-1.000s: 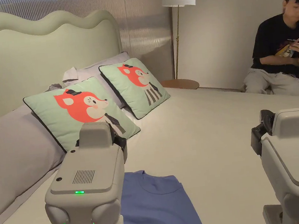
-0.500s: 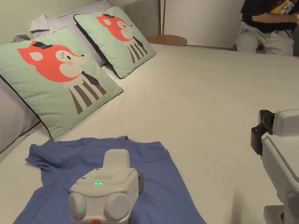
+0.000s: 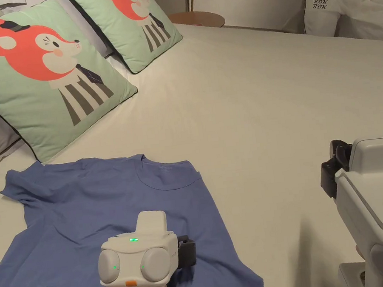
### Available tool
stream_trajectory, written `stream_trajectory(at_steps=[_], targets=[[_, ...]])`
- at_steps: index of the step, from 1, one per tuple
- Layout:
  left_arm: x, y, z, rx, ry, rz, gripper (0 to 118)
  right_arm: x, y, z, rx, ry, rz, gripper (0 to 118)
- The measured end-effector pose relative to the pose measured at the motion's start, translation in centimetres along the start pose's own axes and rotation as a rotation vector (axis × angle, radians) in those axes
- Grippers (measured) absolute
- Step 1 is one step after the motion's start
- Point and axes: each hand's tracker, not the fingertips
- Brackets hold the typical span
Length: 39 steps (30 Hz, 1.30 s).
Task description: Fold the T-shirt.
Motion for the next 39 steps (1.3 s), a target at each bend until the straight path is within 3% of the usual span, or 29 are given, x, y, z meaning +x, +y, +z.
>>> stream_trajectory(at_steps=[1, 3, 4, 7, 14, 19, 25, 29, 34, 39], targets=[[-0.1, 0.0, 0.4, 0.009, -0.003, -0.003, 71, 0.2, 0.0, 0.1, -0.001, -0.003, 0.0, 0], [-0.3, 0.3, 0.9, 0.041, 0.016, -0.004, 20, 0.5, 0.1, 0.4, -0.002, -0.009, -0.01, 0], [-0.6, 0.6, 1.1, 0.06, 0.053, 0.012, 3, 0.7, 0.2, 0.7, 0.001, -0.01, -0.017, 0], [-2.0, 1.0, 2.5, 0.075, -0.049, 0.123, 3, 1.3, 0.7, 1.7, 0.017, -0.017, -0.024, 0], [-0.9, 4.0, 10.3, 0.311, -0.119, 0.112, 3, 4.3, 2.9, 5.2, 0.095, -0.062, -0.067, 0], [3.5, 6.8, 18.1, 0.572, -0.244, 0.008, 3, 8.0, 4.2, 8.8, 0.154, -0.131, -0.098, 0], [12.2, 8.8, 23.6, 0.692, -0.498, -0.091, 3, 13.7, 4.7, 14.2, 0.219, -0.247, -0.137, 0], [19.5, 7.5, 23.3, 0.653, -0.636, -0.18, 3, 17.5, 4.3, 17.8, 0.243, -0.332, -0.141, 0], [28.5, 2.6, 18.9, 0.457, -0.801, -0.274, 3, 21.4, 3.0, 21.3, 0.234, -0.43, -0.128, 0], [35.6, -5.3, 12.7, 0.192, -0.819, -0.413, 3, 24.2, 0.6, 23.1, 0.181, -0.497, -0.131, 0]])
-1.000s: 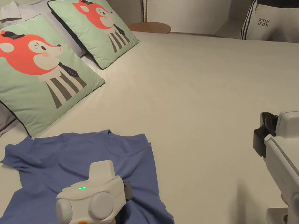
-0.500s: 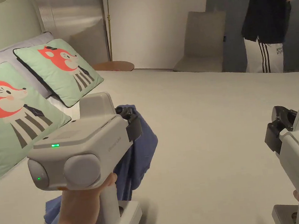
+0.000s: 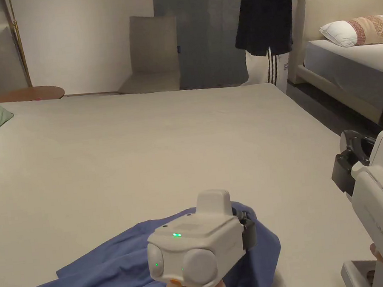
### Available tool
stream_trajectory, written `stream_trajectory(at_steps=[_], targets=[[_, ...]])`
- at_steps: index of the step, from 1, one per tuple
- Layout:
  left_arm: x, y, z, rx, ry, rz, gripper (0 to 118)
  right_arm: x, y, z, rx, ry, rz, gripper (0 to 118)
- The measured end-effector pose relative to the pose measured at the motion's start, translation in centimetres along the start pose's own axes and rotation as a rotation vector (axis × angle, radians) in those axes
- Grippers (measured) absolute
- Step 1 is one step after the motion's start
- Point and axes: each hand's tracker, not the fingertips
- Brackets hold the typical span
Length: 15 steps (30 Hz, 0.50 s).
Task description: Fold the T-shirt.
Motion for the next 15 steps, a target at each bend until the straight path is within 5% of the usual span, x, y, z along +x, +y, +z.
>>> stream_trajectory(at_steps=[6, 10, 14, 15], targets=[[1.4, -7.6, -5.6, -0.294, -0.023, -0.007, 3, 1.5, -2.0, 0.1, -0.046, -0.031, -0.004, 0], [1.5, -8.6, -5.4, -0.298, -0.024, -0.023, 10, 1.2, -2.4, -0.1, -0.062, -0.026, -0.014, 0], [0.4, -6.1, -3.0, -0.245, -0.051, 0.043, 106, 0.4, -2.1, 0.2, -0.053, -0.005, -0.018, 0], [0.0, -5.2, -1.5, -0.181, -0.022, 0.03, 109, 0.2, -1.9, 0.3, -0.045, 0.004, -0.018, 0]])
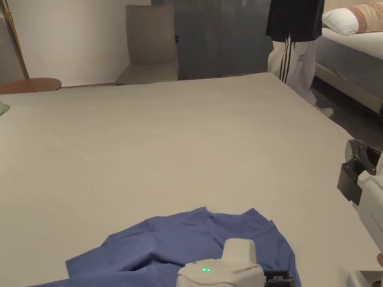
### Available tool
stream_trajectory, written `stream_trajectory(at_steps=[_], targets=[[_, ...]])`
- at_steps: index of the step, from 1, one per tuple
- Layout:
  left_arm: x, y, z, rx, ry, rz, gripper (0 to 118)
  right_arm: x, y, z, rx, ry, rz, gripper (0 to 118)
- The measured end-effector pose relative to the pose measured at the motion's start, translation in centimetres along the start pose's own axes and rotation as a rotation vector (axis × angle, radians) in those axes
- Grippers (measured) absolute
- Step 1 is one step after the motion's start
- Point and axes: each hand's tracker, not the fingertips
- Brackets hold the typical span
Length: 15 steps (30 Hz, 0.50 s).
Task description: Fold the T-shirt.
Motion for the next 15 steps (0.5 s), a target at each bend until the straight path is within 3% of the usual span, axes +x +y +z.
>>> stream_trajectory(at_steps=[4, 7, 9, 13, 15], targets=[[-2.8, 2.4, 8.8, 0.259, 0.125, -0.042, 106, -1.0, 0.8, 0.5, 0.039, 0.033, 0.001, 0], [-6.0, 3.2, 16.7, 0.47, 0.283, -0.014, 106, -2.0, 1.2, 0.6, 0.061, 0.061, -0.009, 0], [-8.0, 3.0, 21.6, 0.581, 0.427, 0.007, 99, -2.8, 1.3, 0.7, 0.069, 0.081, -0.019, 0], [-11.1, 1.5, 29.9, 0.732, 0.715, 0.022, 59, -4.2, 1.4, 0.9, 0.079, 0.117, -0.028, 0], [-12.3, 0.8, 33.0, 0.792, 0.774, 0.067, 14, -4.9, 1.4, 0.9, 0.079, 0.134, -0.032, 0]])
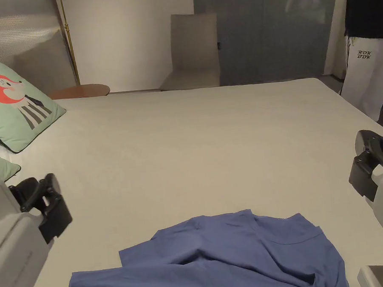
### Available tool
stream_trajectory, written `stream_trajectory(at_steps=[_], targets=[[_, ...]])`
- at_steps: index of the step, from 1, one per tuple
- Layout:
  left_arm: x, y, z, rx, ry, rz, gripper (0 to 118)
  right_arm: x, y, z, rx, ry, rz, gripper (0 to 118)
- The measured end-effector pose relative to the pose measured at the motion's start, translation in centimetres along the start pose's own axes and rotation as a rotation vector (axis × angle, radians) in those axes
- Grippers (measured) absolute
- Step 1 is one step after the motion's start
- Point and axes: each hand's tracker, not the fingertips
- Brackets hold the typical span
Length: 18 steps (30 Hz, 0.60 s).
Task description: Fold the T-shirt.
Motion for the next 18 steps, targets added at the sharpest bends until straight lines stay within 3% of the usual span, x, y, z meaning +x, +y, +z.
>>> stream_trajectory(at_steps=[1, 6, 13, 14, 15, 17, 18], targets=[[-1.2, 0.5, 0.3, 0.008, 0.007, 0.013, 0, -0.3, 0.0, -0.1, -0.001, 0.009, -0.005, 0], [-2.6, 0.8, 0.8, -0.039, 0.006, -0.034, 0, -1.2, -0.2, -0.3, -0.009, 0.027, -0.007, 0], [-1.2, -6.4, -2.9, -0.36, -0.1, 0.0, 0, -1.9, -0.9, -0.1, -0.035, 0.038, 0.013, 0], [-1.1, -8.1, -3.6, -0.414, -0.099, -0.001, 11, -1.9, -1.1, -0.1, -0.041, 0.039, 0.018, 0], [-1.0, -9.8, -4.3, -0.486, -0.099, -0.003, 33, -1.9, -1.4, -0.1, -0.05, 0.039, 0.021, 0], [-0.7, -12.9, -5.7, -0.621, -0.114, 0.015, 99, -1.9, -2.0, -0.1, -0.075, 0.042, 0.023, 0], [-0.5, -14.6, -6.2, -0.678, -0.117, 0.026, 111, -1.9, -2.4, -0.2, -0.086, 0.042, 0.027, 0]])
